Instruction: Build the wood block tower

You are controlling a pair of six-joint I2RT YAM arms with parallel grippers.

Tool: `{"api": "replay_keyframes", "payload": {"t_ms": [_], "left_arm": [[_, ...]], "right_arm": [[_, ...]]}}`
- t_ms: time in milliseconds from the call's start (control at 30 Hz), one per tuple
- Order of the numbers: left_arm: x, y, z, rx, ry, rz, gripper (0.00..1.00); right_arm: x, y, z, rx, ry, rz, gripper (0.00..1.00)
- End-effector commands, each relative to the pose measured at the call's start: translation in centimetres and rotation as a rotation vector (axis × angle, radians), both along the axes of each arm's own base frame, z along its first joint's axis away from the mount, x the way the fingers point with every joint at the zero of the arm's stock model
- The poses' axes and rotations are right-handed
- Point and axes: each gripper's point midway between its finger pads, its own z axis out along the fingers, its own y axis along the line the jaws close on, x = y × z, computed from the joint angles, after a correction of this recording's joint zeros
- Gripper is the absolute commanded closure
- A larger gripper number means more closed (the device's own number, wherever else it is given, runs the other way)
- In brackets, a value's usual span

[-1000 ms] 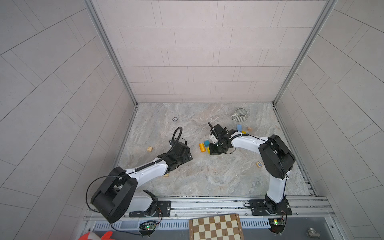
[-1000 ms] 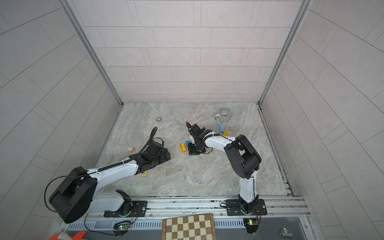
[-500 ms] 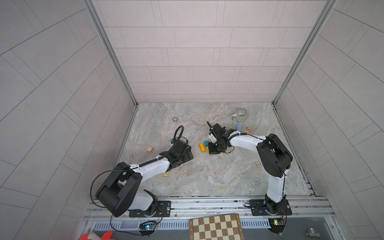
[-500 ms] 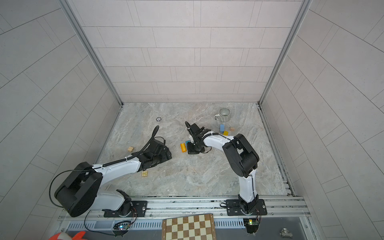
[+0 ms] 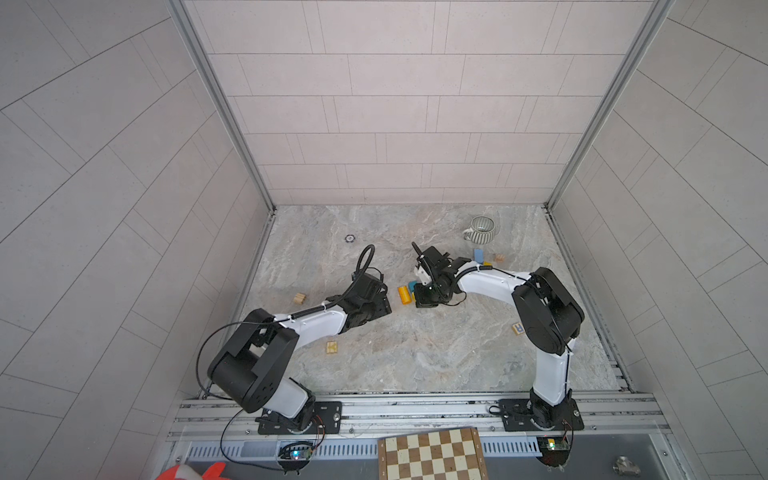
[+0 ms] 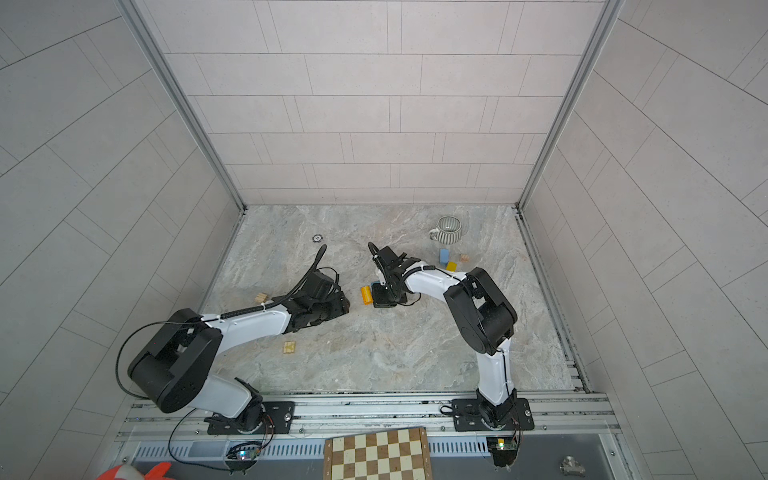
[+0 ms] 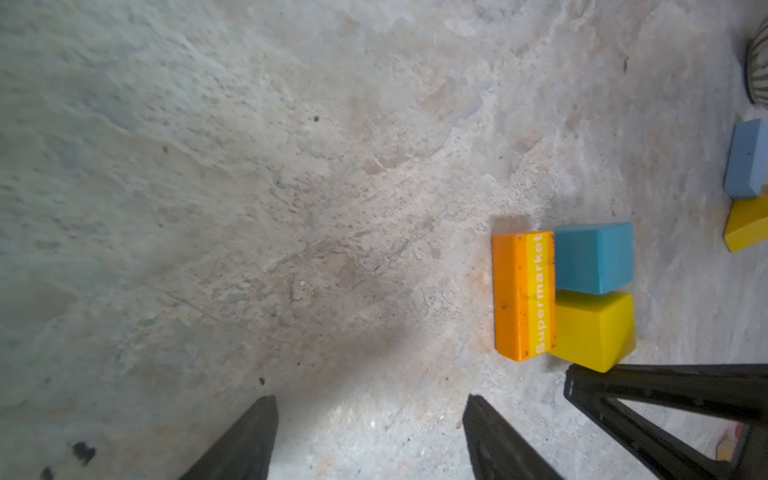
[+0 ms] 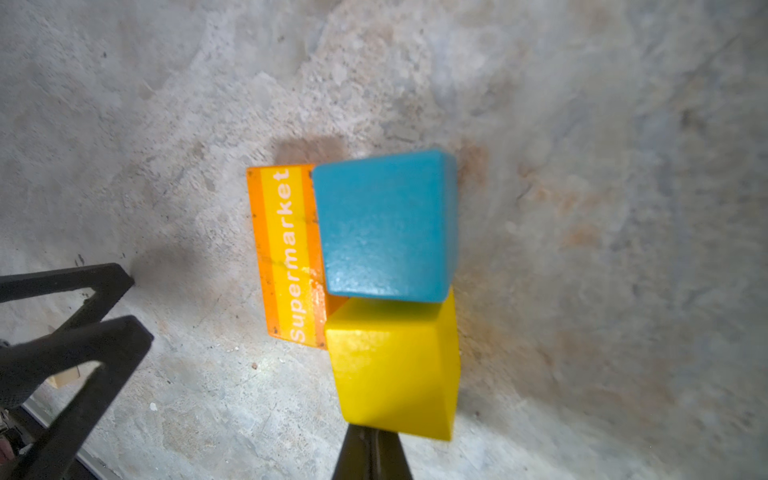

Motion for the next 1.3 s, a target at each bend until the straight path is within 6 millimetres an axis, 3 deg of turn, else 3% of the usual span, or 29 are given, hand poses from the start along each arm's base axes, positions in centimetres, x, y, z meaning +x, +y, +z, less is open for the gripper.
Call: {"api": "replay_keyframes", "payload": {"t_ms": [0, 200, 300, 767, 1267], "left_arm": [[-0.4, -0.1, -1.1, 0.008, 0.043, -0.024, 0.29], [0.1, -1.0, -1.8, -0.012, 0.057, -0.04, 0.52], [0.3, -1.2, -1.9, -0.01, 0.06, -0.043, 0.58], [1.8, -2.7, -2.1, -0.024, 0.066, -0.049, 0.68], [3.1, -4.7, -2.2, -0.038, 0.069, -0.051, 0.85]], "right_arm": [[-0.1, 0.3, -0.3, -0.002, 0.01, -0.006, 1.0], [0.0, 0.3, -0.2, -0.007, 0.005, -0.006, 1.0], [0.1, 0.3, -0.2, -0.008, 0.005, -0.004, 1.0], [0.0, -0.4, 0.5, -0.033, -0.007, 0.011, 1.0], [0.1, -1.7, 0.2, -0.032, -0.002, -0.005, 1.0]]}}
